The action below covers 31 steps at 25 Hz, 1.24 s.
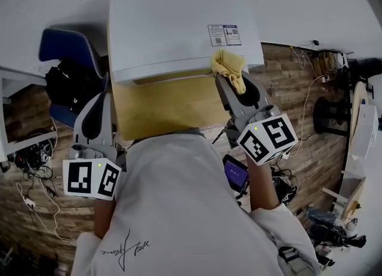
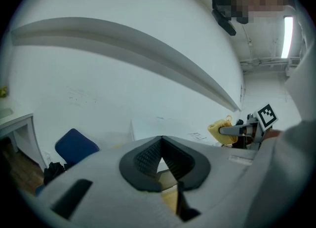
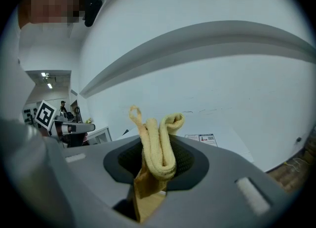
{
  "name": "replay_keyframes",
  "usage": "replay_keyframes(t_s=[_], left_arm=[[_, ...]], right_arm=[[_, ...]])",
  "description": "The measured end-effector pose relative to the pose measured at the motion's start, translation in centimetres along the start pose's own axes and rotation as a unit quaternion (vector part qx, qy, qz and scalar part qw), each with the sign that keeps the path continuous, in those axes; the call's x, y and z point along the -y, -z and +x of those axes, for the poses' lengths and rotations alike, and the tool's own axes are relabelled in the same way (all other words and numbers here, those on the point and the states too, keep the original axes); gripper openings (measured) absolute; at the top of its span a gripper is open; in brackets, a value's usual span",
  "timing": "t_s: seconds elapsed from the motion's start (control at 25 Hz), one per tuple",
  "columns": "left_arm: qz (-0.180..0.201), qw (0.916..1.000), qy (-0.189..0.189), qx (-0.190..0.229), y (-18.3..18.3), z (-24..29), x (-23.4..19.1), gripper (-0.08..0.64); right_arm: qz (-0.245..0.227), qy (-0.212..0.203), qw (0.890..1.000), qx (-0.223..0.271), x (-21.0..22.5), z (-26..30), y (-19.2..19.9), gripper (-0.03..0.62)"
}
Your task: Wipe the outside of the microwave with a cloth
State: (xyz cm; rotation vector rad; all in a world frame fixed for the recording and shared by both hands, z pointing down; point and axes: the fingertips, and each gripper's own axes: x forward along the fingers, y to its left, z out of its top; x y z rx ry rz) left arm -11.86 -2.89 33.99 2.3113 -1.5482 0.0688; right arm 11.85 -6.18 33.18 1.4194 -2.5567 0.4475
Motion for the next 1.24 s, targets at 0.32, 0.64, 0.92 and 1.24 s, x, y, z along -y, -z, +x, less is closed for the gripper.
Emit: replay_keyframes(t_s=[0.32,0.64,0.92,1.24], left_arm=[[0.004,0.9999,0.007,0.008,-0.2,-1.1,0.2,-0.008],[0.000,0.9999,0.011,0.003,0.1,-1.6,0.1,-0.008],[0.000,0.9998,0.022,-0.004,0.2,-1.7,0.6,-0.008],[0.009,0.9987,0.043,-0.024,1.1,-1.1,1.6,-0.008]], right_arm=[[-0.016,0.002,1.000,0.000,-0.7,-0.2,0.1,0.114],[-0.020,0.003,1.000,-0.007,-1.5,-0.2,0.4,0.114],[-0.018,0.028,0.999,-0.002,-0.6,-1.0,-0.6,0.115],[-0.015,0.042,0.999,-0.004,0.1,-1.4,-1.1,0.117]])
